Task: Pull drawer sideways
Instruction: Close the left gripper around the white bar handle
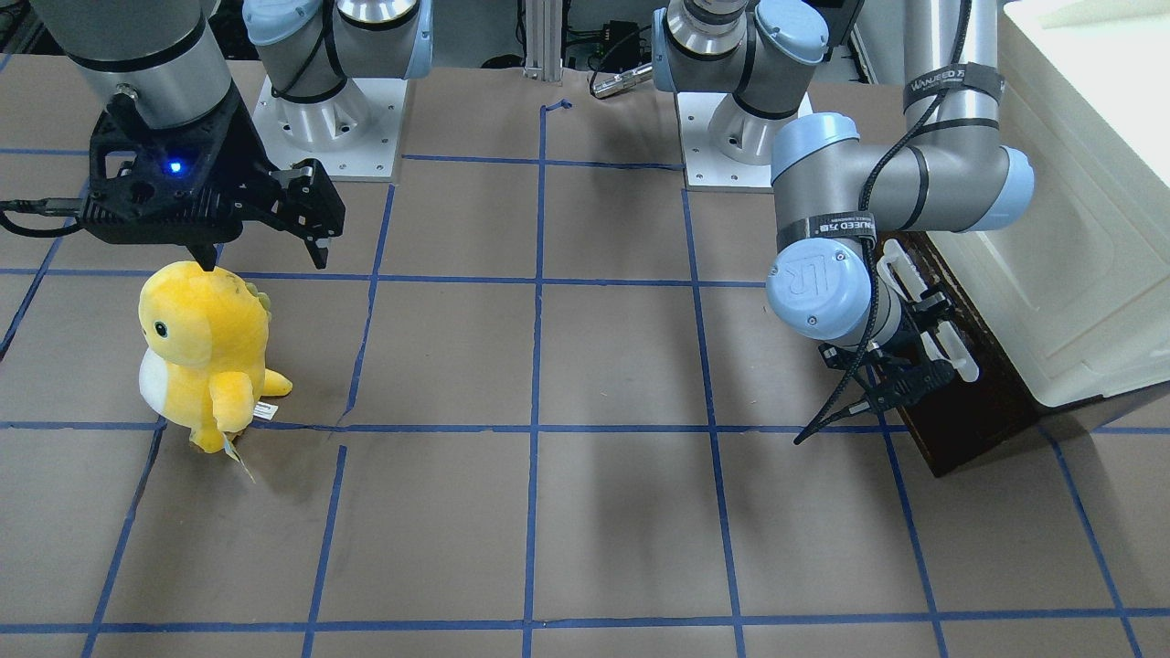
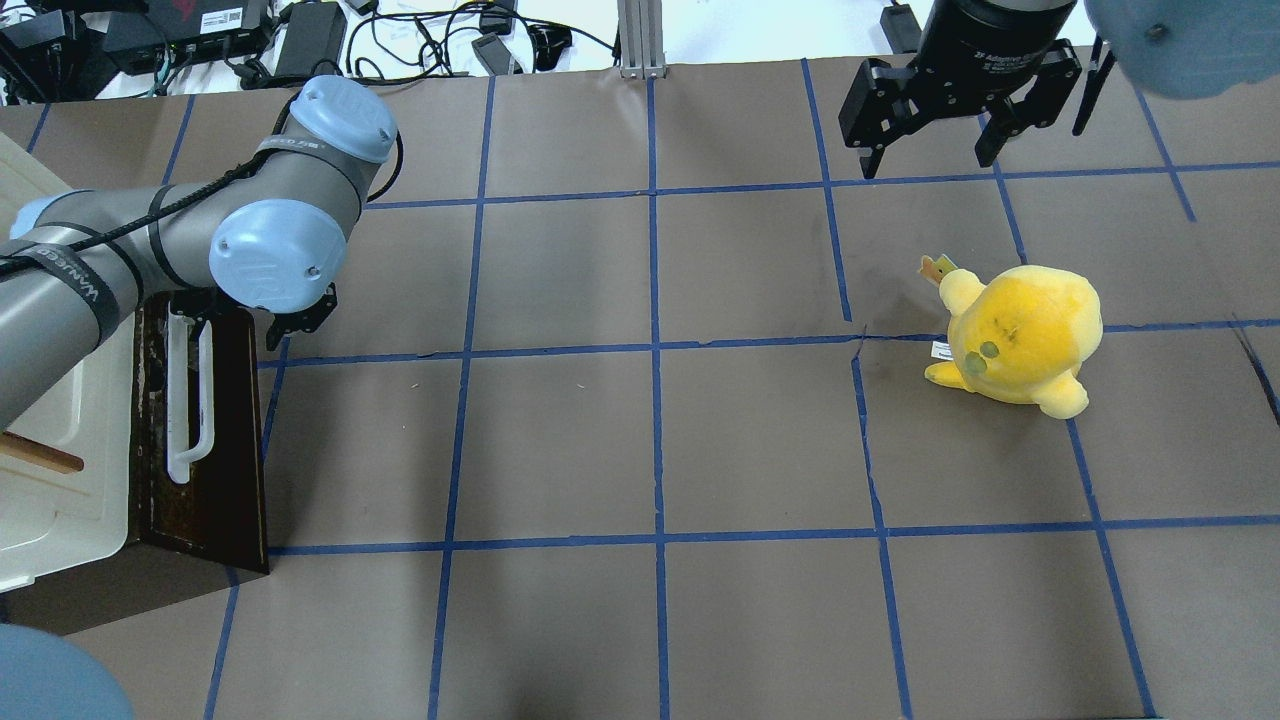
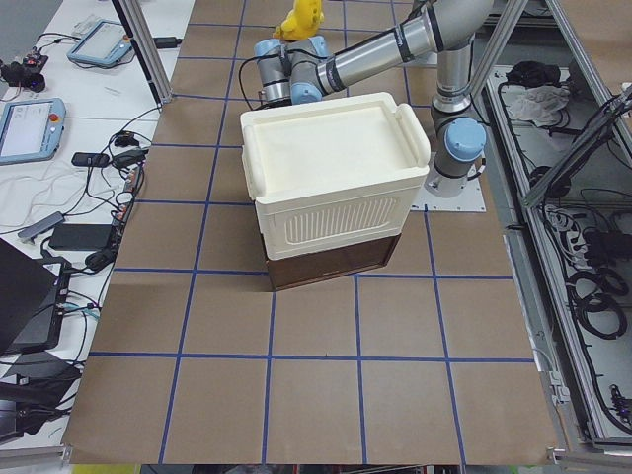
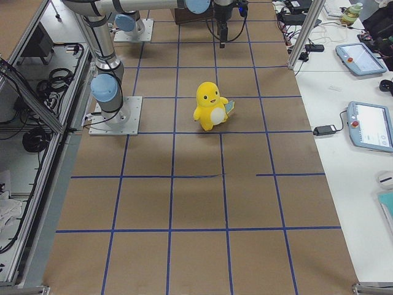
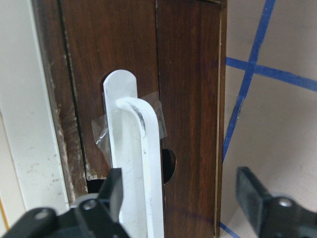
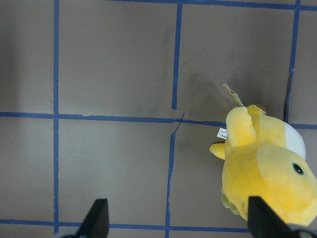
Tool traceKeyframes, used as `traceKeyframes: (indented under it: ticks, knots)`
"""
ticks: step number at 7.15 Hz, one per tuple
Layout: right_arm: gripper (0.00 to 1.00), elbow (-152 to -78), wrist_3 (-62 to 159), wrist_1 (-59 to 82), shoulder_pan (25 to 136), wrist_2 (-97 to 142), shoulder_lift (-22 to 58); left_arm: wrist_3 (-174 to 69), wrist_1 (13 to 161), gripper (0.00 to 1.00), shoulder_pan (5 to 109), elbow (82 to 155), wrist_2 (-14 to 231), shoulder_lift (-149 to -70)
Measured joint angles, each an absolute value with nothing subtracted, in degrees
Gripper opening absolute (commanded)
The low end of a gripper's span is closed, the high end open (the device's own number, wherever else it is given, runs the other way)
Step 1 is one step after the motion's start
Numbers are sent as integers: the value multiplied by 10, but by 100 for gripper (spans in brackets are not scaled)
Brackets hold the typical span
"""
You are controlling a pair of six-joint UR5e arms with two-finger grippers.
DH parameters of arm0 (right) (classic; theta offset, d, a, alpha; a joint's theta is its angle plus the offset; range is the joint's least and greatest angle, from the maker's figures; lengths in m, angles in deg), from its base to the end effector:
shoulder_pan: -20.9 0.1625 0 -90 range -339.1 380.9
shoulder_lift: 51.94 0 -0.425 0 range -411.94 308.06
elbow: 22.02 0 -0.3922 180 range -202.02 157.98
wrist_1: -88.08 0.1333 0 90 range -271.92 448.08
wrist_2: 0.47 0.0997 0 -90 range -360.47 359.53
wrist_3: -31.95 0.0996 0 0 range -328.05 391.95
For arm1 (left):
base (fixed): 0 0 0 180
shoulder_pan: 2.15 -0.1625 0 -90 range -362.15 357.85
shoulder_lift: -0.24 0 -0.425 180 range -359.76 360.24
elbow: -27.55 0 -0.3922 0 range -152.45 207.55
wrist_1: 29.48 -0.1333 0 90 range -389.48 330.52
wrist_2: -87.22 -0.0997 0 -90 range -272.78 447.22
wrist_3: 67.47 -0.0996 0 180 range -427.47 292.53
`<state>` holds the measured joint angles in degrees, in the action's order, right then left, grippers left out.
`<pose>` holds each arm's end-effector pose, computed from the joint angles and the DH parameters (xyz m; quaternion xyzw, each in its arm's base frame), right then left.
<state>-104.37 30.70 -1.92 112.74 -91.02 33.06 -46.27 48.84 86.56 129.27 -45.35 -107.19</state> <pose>0.1494 -0.5285 0.5091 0.0268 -0.9994 0.0231 0.0047 -0.0537 -0.5443 0.2770 -0.1255 0.9140 0.0773 0.3779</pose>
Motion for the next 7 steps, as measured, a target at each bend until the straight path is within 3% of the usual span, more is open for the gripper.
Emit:
traceKeyframes:
  ticks: [6,7]
  knots:
    - [100,-1044,307,-19,1127,-910,331,-379,548,78,855,1295,-448,-1071]
    - [100,-1044,307,-19,1127,-911,331,-369,551,74,849,1296,-447,-1072]
